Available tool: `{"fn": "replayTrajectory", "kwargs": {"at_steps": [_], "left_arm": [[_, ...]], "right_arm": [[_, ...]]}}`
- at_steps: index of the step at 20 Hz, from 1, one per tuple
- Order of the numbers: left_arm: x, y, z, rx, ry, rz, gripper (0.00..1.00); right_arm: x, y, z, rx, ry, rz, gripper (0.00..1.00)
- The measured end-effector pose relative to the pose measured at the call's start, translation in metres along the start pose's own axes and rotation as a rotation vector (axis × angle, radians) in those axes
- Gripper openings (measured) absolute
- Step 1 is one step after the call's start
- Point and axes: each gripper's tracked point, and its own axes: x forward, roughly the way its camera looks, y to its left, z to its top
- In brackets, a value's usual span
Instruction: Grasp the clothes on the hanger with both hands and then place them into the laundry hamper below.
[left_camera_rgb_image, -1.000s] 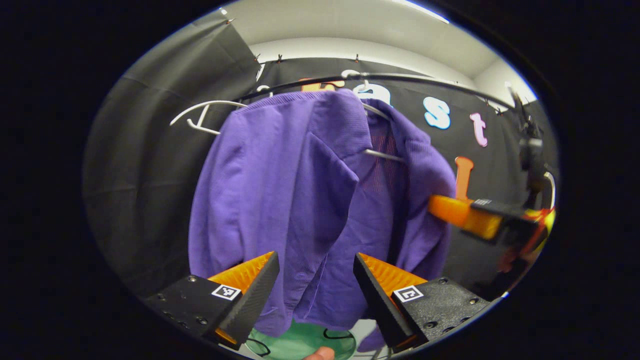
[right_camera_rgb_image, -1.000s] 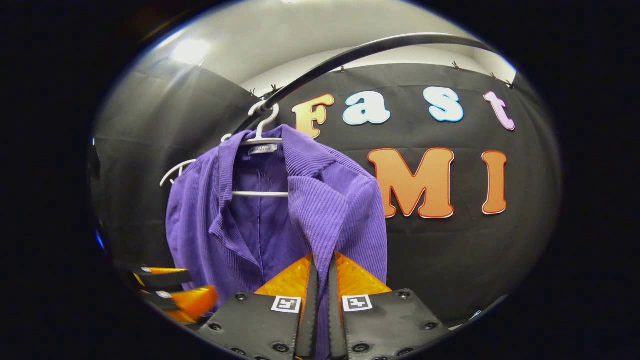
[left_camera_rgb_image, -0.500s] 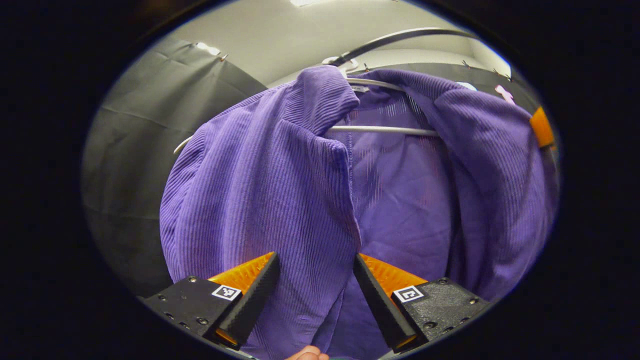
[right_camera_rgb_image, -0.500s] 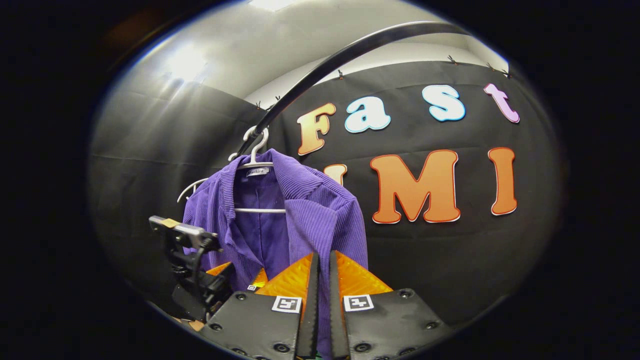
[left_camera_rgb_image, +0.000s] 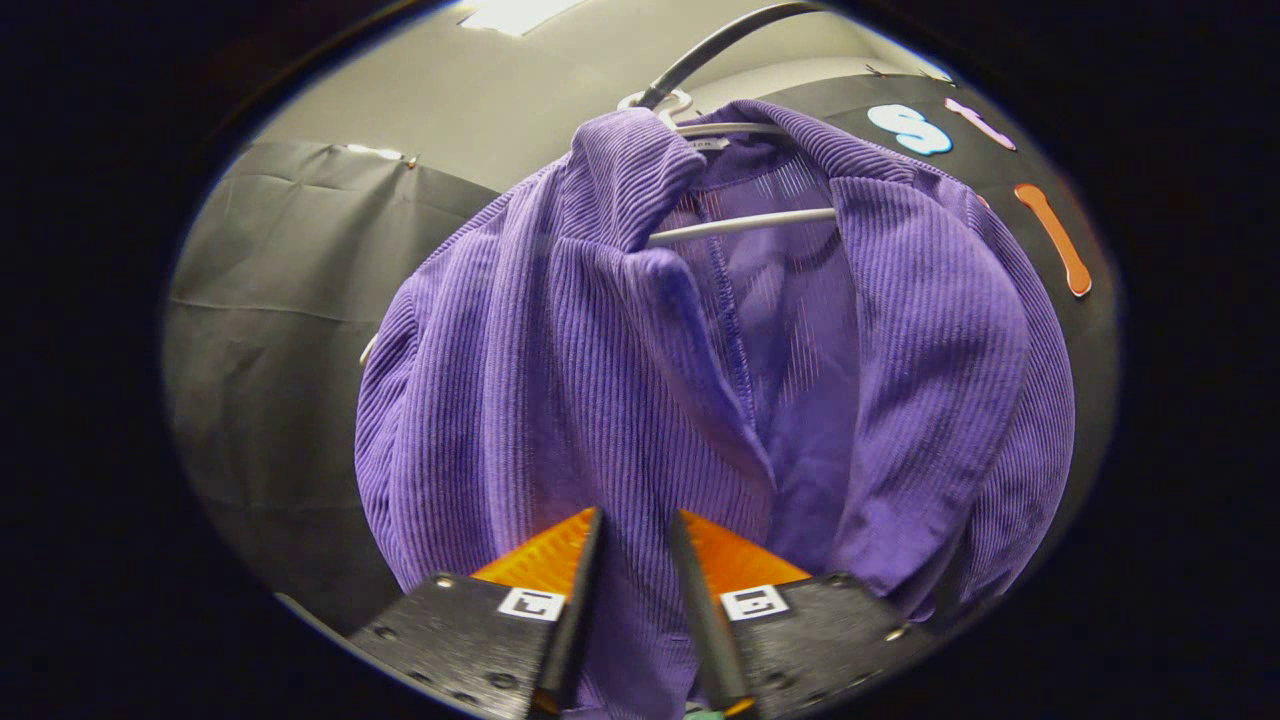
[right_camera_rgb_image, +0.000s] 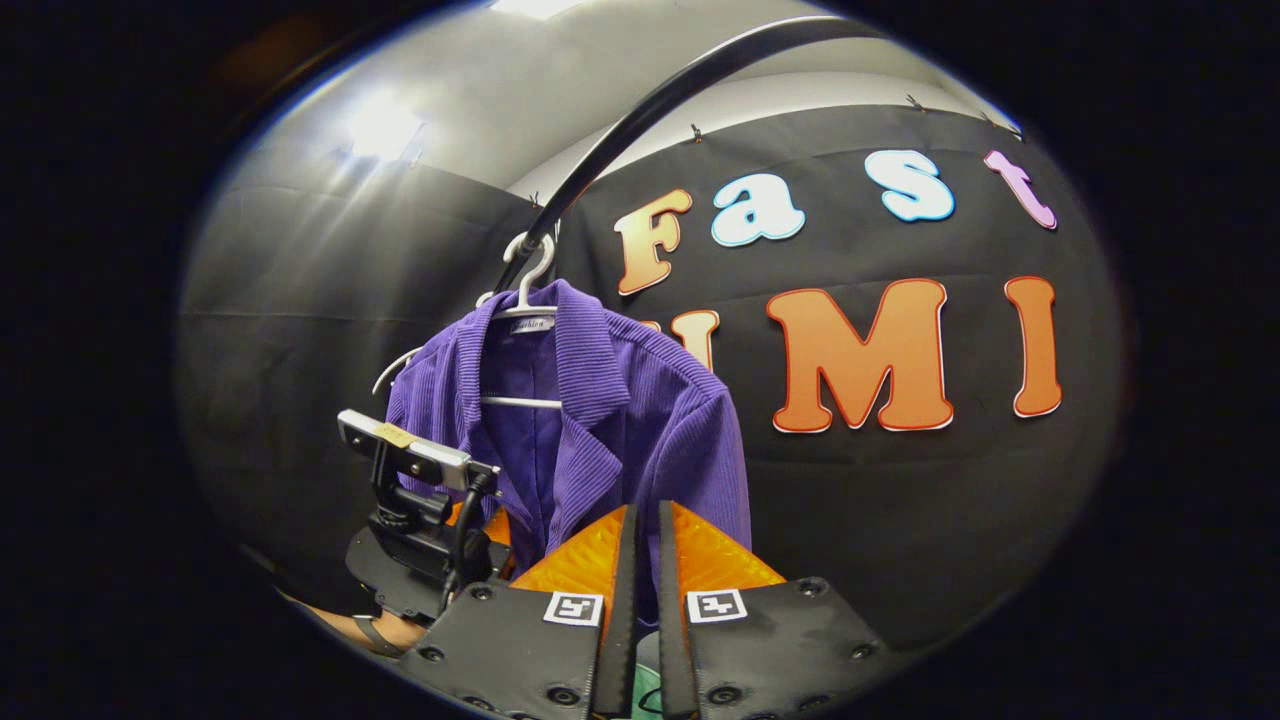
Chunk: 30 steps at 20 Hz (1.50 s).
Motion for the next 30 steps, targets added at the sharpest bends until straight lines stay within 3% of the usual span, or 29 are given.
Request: {"fn": "replayTrajectory", "kwargs": {"at_steps": [1, 2, 3, 8, 11, 12, 13, 14, 15, 16, 18, 19, 21, 22, 24, 25, 27, 28, 30], "left_arm": [[-0.002, 0.01, 0.0, -0.004, 0.001, 0.006, 0.32], [-0.002, 0.017, 0.001, -0.015, -0.002, -0.004, 0.18], [-0.004, 0.025, 0.002, -0.023, -0.007, -0.006, 0.04], [-0.02, 0.066, 0.02, -0.039, -0.029, -0.057, 0.04], [-0.037, 0.084, 0.041, -0.05, -0.059, -0.074, 0.04], [-0.04, 0.09, 0.049, -0.051, -0.069, -0.079, 0.02], [-0.043, 0.098, 0.058, -0.05, -0.086, -0.078, 0.01], [-0.042, 0.107, 0.066, -0.047, -0.103, -0.068, 0.01], [-0.041, 0.118, 0.075, -0.041, -0.126, -0.044, 0.0], [-0.041, 0.13, 0.084, -0.029, -0.15, -0.013, 0.0], [-0.042, 0.152, 0.102, 0.017, -0.195, 0.02, 0.05], [-0.041, 0.159, 0.109, 0.038, -0.21, 0.029, 0.0], [-0.034, 0.175, 0.127, 0.063, -0.239, 0.051, 0.02], [-0.03, 0.181, 0.134, 0.053, -0.249, 0.057, 0.01], [-0.02, 0.195, 0.146, 0.027, -0.256, 0.08, 0.0], [-0.013, 0.205, 0.153, 0.032, -0.269, 0.104, 0.03], [0.002, 0.223, 0.173, 0.066, -0.317, 0.161, 0.0], [0.01, 0.227, 0.181, 0.082, -0.338, 0.177, 0.01], [0.03, 0.229, 0.194, 0.1, -0.356, 0.191, 0.01]], "right_arm": [[0.004, 0.005, -0.002, 0.009, 0.003, 0.002, 0.14], [0.008, 0.009, -0.004, 0.019, 0.006, 0.003, 0.22], [0.011, 0.014, -0.009, 0.024, 0.017, 0.003, 0.22], [0.038, 0.038, -0.049, 0.125, 0.094, -0.025, 0.84], [0.062, 0.048, -0.081, 0.166, 0.142, -0.059, 0.84], [0.073, 0.05, -0.091, 0.165, 0.153, -0.073, 0.95], [0.085, 0.048, -0.103, 0.156, 0.17, -0.104, 0.95], [0.095, 0.04, -0.116, 0.153, 0.191, -0.141, 0.94], [0.105, 0.038, -0.122, 0.177, 0.211, -0.16, 0.84], [0.101, 0.022, -0.124, 0.2, 0.227, -0.239, 0.59], [0.095, 0.01, -0.11, 0.247, 0.16, -0.285, 0.1], [0.085, 0.002, -0.101, 0.229, 0.123, -0.298, 0.1], [0.067, -0.014, -0.066, 0.194, 0.018, -0.323, 0.1], [0.057, -0.026, -0.047, 0.18, -0.044, -0.357, 0.02], [0.037, -0.049, -0.006, 0.174, -0.155, -0.406, 0.02], [0.023, -0.061, 0.012, 0.173, -0.19, -0.43, 0.14], [0.008, -0.082, 0.04, 0.167, -0.245, -0.481, 0.02], [0.003, -0.097, 0.048, 0.158, -0.256, -0.515, 0.08], [0.006, -0.123, 0.064, 0.171, -0.285, -0.562, 0.08]]}}
